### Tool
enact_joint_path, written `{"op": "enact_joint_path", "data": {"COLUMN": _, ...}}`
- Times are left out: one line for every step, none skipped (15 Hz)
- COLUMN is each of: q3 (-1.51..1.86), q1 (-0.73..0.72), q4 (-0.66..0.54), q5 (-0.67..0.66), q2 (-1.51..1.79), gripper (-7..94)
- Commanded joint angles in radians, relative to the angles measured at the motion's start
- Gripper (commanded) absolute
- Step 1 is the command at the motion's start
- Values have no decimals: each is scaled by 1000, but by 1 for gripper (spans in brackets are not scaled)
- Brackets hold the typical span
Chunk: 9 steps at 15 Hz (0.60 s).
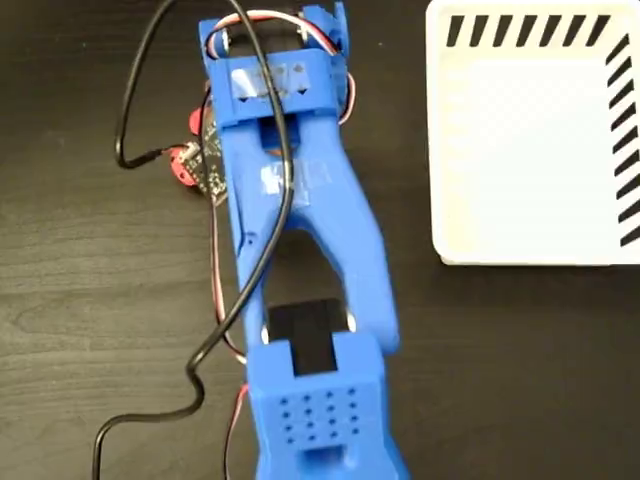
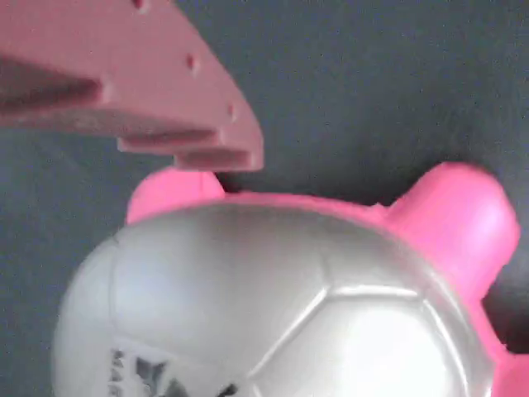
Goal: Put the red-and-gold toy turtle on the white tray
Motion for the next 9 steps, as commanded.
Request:
{"op": "enact_joint_path", "data": {"q3": -55, "q1": 9, "q4": 3, "q5": -12, "q2": 20, "gripper": 62}}
{"op": "enact_joint_path", "data": {"q3": -61, "q1": 9, "q4": 2, "q5": -12, "q2": 8, "gripper": 62}}
{"op": "enact_joint_path", "data": {"q3": -63, "q1": 8, "q4": 2, "q5": -12, "q2": -2, "gripper": 62}}
{"op": "enact_joint_path", "data": {"q3": -64, "q1": 8, "q4": 2, "q5": -12, "q2": -8, "gripper": 62}}
{"op": "enact_joint_path", "data": {"q3": -69, "q1": 8, "q4": 2, "q5": -12, "q2": -14, "gripper": 59}}
{"op": "enact_joint_path", "data": {"q3": -75, "q1": 8, "q4": 2, "q5": -12, "q2": -15, "gripper": 53}}
{"op": "enact_joint_path", "data": {"q3": -84, "q1": 11, "q4": 2, "q5": -12, "q2": -17, "gripper": 45}}
{"op": "enact_joint_path", "data": {"q3": -89, "q1": 12, "q4": 2, "q5": -8, "q2": -17, "gripper": 37}}
{"op": "enact_joint_path", "data": {"q3": -92, "q1": 14, "q4": 2, "q5": -5, "q2": -17, "gripper": 28}}
